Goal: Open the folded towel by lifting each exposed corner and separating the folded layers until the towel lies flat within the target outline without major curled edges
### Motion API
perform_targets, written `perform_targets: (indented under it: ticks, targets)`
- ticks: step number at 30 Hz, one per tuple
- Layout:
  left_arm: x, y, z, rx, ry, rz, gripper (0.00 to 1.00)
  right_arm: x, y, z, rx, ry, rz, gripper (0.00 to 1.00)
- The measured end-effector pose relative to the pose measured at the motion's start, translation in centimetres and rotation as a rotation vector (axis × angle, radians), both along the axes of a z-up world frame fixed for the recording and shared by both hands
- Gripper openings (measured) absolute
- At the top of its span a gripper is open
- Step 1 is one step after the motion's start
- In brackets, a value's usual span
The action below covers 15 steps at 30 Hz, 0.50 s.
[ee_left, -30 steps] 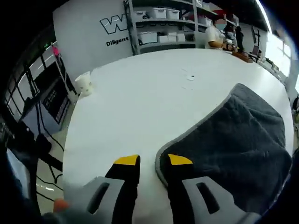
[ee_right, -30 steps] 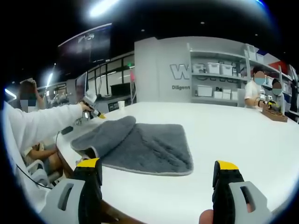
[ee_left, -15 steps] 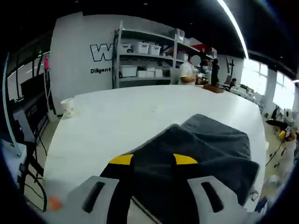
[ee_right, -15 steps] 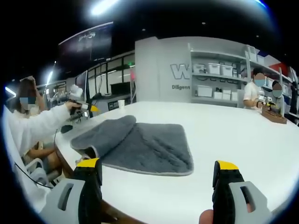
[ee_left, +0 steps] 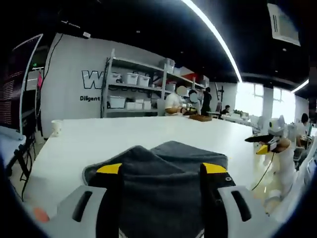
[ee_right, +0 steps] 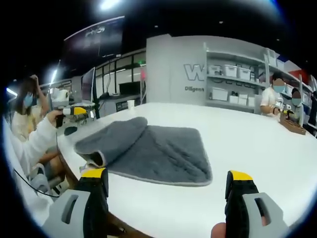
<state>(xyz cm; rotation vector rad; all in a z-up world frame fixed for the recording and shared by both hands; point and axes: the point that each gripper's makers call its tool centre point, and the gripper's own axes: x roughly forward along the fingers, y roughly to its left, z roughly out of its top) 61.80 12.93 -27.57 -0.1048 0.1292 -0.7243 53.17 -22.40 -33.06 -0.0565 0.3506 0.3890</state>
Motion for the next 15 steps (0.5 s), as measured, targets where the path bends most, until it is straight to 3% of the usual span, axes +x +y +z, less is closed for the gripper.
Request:
perform_targets:
  ticks: [4,15]
  targets:
    - [-1.6,0.3,0.1,0.010,-0.029,0.014,0.70,0.1,1.0,-0.6,0.008,0.020,0.025,0.99]
    - [-3.0,2.3,-1.6,0.055,0.001,0.089,0.89,0.9,2.0,-1.5,-0.001,0.037,0.034,0.98]
